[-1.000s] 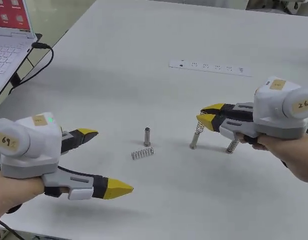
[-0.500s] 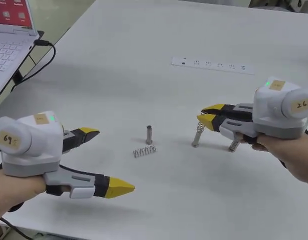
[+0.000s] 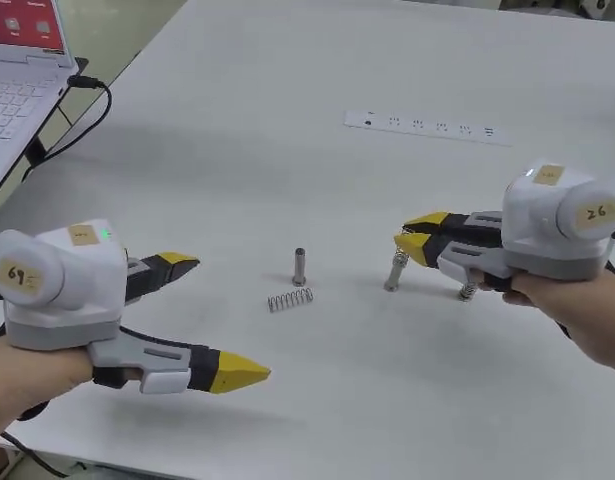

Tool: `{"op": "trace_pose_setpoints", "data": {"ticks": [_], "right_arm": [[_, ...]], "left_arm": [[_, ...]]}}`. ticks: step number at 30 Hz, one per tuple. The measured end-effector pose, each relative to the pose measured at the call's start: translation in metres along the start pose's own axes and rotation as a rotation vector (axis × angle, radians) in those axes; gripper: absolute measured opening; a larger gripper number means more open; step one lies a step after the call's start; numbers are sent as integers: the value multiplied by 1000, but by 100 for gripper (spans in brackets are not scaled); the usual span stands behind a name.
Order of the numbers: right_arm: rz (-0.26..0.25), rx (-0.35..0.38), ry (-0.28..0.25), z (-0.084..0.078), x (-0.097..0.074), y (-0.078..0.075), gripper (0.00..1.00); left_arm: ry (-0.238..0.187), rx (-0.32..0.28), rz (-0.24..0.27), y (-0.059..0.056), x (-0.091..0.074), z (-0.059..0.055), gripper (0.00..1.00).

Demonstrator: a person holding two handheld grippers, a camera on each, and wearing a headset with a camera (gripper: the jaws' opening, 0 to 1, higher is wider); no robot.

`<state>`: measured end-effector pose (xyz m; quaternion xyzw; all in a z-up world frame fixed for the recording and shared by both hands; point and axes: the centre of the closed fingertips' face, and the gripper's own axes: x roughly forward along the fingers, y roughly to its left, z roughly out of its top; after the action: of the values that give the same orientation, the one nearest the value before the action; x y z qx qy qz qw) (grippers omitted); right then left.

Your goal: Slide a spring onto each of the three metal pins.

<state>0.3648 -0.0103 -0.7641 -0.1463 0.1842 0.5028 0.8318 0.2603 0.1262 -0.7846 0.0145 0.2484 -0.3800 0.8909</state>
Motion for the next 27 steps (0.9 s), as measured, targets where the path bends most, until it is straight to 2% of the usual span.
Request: {"op": "trace_pose_setpoints", "data": {"ticks": [14,20,24,27], "right_arm": [[1,-6,89,-28,15,3,8],[4,-4,123,-40,19,2,8],[-5,38,125,-39,17,0,9],[-8,29,117,-38,17,0,13]], "left_arm": [[-6,5,-3,1,4,5,98],[-15,10,-8,-1,6,11,98],[-9,9,-9,-1,7,10,98],[-6,11,-11,-1,7,9,98]]}}
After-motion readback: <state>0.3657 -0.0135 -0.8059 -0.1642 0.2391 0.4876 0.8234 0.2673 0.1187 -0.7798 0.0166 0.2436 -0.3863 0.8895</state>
